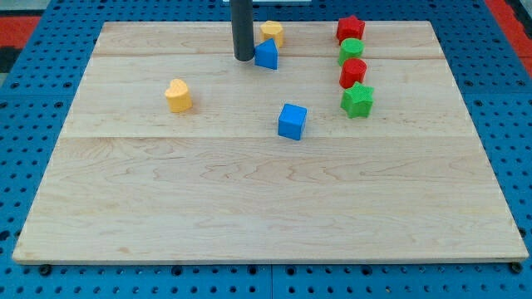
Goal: Move the yellow heart to the bottom of the blue triangle
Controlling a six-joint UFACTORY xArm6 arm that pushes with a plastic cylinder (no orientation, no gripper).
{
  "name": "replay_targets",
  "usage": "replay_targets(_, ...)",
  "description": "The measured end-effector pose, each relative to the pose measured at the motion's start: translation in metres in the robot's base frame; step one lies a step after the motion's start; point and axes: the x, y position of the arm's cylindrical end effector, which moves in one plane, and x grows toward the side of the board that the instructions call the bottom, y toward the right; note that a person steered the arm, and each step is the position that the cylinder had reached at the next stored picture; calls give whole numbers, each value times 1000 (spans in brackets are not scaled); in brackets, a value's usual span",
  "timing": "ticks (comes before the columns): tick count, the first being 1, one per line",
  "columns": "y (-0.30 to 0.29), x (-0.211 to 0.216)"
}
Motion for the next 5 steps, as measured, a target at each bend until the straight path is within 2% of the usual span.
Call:
replay_targets(1,6,5)
replay_targets(3,-10,104)
replay_targets(4,-57,143)
replay_targets(5,-125,141)
